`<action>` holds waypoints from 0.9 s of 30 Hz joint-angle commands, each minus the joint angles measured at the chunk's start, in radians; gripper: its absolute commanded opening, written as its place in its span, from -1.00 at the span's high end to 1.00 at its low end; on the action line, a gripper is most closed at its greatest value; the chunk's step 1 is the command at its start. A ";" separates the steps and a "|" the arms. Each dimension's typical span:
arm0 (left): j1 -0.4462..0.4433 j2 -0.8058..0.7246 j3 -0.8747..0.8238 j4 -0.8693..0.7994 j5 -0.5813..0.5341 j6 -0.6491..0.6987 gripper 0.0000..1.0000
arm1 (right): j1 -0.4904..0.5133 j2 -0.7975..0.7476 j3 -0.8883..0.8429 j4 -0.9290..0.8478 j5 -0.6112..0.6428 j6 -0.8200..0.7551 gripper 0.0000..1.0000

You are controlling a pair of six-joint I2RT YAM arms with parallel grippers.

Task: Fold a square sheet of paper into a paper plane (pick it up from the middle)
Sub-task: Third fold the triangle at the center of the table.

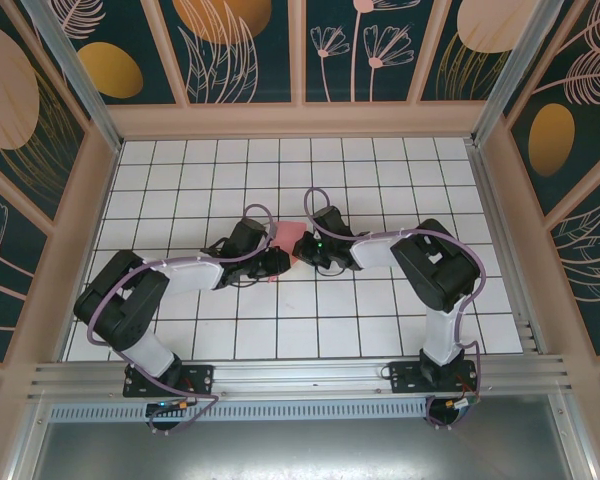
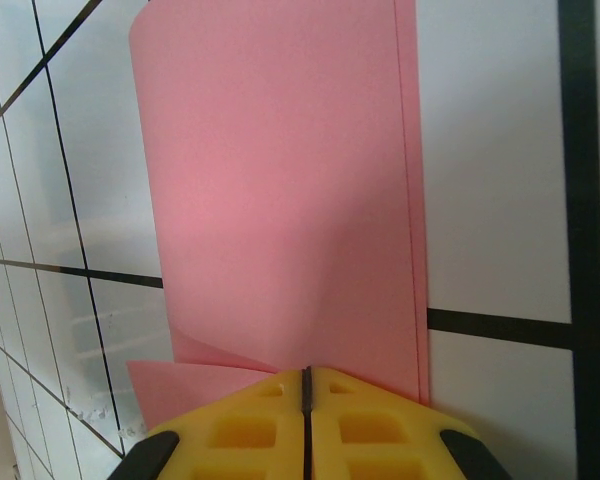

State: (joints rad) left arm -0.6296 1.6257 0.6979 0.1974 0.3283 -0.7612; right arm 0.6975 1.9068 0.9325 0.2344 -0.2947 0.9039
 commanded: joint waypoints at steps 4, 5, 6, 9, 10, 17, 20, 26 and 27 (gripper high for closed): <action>-0.002 0.039 0.005 -0.027 -0.044 -0.009 0.68 | 0.004 0.051 -0.003 -0.081 0.032 0.015 0.83; -0.002 0.040 0.001 -0.035 -0.060 -0.006 0.69 | 0.004 0.051 -0.005 -0.082 0.035 0.015 0.83; -0.001 0.040 -0.002 -0.038 -0.073 -0.004 0.69 | 0.004 0.051 -0.005 -0.083 0.035 0.015 0.84; -0.002 0.042 -0.011 -0.042 -0.103 -0.003 0.71 | 0.003 0.056 -0.009 -0.087 0.037 0.016 0.83; -0.002 0.043 -0.015 -0.043 -0.110 -0.004 0.72 | 0.004 0.055 -0.009 -0.087 0.037 0.015 0.83; -0.002 0.051 -0.031 -0.045 -0.119 -0.005 0.77 | 0.003 0.063 -0.012 -0.092 0.037 0.013 0.83; -0.002 0.047 -0.037 -0.046 -0.108 -0.002 0.77 | 0.003 0.065 -0.011 -0.092 0.035 0.015 0.83; -0.002 0.004 -0.040 -0.026 -0.044 -0.003 0.75 | 0.003 0.067 -0.015 -0.093 0.035 0.018 0.84; -0.002 -0.005 -0.038 -0.021 -0.030 -0.006 0.75 | 0.003 0.067 -0.015 -0.093 0.035 0.018 0.83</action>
State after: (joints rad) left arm -0.6296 1.6562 0.6727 0.1753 0.2405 -0.7639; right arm 0.6975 1.9099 0.9325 0.2356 -0.2951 0.9077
